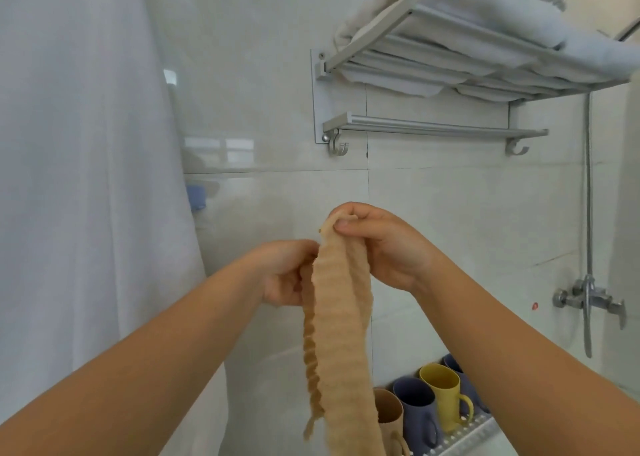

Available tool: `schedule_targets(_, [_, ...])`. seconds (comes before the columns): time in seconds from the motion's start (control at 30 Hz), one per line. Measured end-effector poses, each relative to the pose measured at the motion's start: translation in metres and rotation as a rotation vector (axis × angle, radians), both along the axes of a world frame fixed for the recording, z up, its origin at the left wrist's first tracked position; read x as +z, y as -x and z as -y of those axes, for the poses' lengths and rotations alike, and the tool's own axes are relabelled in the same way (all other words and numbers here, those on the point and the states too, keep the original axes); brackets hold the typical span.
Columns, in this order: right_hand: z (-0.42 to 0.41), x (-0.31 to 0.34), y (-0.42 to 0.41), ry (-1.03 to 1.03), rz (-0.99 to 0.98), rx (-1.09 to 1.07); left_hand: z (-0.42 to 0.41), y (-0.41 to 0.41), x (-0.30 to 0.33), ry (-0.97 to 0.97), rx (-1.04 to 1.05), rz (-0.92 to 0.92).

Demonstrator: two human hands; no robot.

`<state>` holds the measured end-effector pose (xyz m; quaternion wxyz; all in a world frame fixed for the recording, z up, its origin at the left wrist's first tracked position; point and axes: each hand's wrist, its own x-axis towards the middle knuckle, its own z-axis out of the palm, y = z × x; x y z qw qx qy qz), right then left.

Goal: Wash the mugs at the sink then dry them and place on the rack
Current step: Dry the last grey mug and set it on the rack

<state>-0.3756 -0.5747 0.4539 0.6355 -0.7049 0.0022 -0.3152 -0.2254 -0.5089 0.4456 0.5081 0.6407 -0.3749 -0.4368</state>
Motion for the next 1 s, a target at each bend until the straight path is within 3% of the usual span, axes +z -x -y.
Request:
schedule_targets(0.13, [-0.002,-0.001,0.003,-0.142,0.085,0.027,0.003,0.002,-0.004,-0.053,0.014,0.043])
schedule_targets(0.27, [0.008,-0.006,0.013,0.403,-0.025,-0.435,0.003,-0.003,-0.014,-0.119,-0.017,0.028])
schedule_targets(0.37, [0.011,-0.012,0.017,0.574,-0.146,-0.453,0.007,-0.002,-0.021,-0.152,-0.018,0.112])
schedule_targets(0.6, [0.014,-0.021,0.008,0.238,-0.222,-0.137,0.014,0.010,-0.018,0.023,-0.134,-0.007])
schedule_targets(0.7, [0.024,-0.027,0.006,0.215,-0.227,-0.255,0.011,0.011,-0.017,0.026,-0.231,0.014])
schedule_targets(1.0, [0.032,-0.032,0.003,0.413,-0.291,-0.472,0.011,0.000,-0.025,0.072,-0.303,-0.037])
